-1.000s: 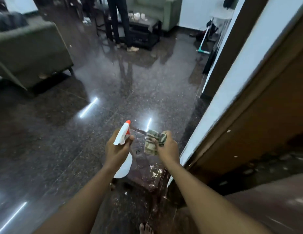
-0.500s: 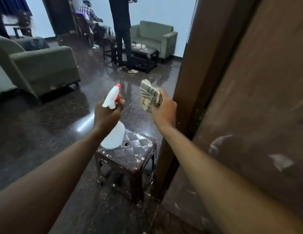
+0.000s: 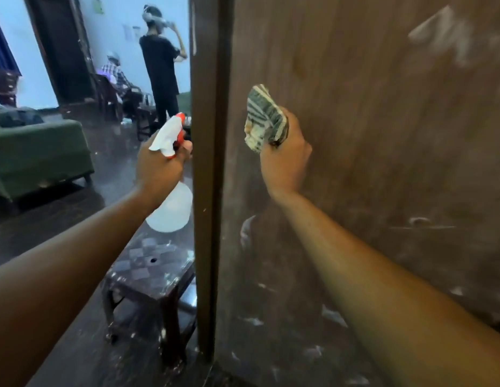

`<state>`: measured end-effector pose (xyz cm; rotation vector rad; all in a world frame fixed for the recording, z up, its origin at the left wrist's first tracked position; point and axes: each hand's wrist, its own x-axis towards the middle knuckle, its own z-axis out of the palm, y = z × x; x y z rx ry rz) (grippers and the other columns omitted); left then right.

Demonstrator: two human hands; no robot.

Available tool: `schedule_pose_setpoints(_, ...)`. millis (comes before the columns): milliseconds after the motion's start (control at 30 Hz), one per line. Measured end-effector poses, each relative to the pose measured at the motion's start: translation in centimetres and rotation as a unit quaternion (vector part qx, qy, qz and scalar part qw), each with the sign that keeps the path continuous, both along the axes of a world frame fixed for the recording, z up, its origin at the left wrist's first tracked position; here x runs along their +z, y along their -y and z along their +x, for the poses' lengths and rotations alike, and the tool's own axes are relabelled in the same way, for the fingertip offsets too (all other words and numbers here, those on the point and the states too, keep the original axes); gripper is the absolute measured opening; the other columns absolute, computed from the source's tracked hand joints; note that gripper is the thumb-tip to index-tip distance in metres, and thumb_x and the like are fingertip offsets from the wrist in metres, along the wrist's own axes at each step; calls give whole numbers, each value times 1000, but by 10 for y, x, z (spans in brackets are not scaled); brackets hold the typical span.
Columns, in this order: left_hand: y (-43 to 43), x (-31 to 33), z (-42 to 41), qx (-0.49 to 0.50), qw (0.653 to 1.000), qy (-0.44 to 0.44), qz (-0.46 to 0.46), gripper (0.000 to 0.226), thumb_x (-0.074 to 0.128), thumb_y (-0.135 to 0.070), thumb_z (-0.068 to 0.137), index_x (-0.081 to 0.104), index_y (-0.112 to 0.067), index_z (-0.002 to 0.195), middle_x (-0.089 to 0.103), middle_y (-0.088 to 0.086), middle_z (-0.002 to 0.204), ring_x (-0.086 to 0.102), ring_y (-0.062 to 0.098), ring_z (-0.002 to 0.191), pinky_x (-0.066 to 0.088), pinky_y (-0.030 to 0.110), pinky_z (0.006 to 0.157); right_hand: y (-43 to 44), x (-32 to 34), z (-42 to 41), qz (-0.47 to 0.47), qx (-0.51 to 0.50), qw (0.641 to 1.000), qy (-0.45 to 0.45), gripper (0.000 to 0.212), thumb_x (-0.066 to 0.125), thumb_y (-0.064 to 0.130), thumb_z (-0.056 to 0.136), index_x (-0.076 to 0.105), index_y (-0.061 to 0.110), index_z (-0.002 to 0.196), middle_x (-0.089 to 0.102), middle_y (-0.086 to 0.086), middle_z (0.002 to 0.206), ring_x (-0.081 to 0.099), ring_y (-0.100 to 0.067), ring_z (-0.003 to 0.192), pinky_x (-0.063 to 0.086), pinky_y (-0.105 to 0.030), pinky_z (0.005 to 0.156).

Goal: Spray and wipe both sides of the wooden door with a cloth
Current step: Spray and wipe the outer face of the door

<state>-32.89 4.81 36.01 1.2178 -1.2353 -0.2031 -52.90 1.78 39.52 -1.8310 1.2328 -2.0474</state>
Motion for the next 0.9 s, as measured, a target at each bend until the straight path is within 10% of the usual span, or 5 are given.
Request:
schedule_pose_setpoints(133,-5,62,-62,-30,998,-12,-55,45,61,-28,91,50,-38,134,64,-8,100,68,22,89,54,33,63,-11,66,-72,-52,-47,996,50,38,56,21,85,67,11,120,75,-8,99,68,-30,91,49,-34,82)
schedule_pose_setpoints(267,-9,152,-113,-47,994,3,-101,40,61,-29,91,53,-37,129,62,-10,87,62,14,65,50,15,52,-21,151,-138,-97,-76,989,83,42,54,23,84,66,13,122,74,-9,103,67,-28,91,47,-31,81)
schedule_pose_setpoints(500,-5,281,-140,-80,981,6,-177,47,63,-31,90,50,-35,135,66,1,114,65,19,100,59,41,80,-43,276,-199,-177,-129,975,30,46,63,14,86,63,18,131,73,-11,108,66,-32,97,41,-27,78)
schedule_pose_setpoints(900,-14,460,-129,54,964,68,-252,48,57,-44,90,51,-27,135,67,10,115,63,31,104,52,42,94,-43,398,-197,-258,-212,942,-21,51,69,10,87,56,18,136,70,-6,112,66,-23,96,45,-24,71)
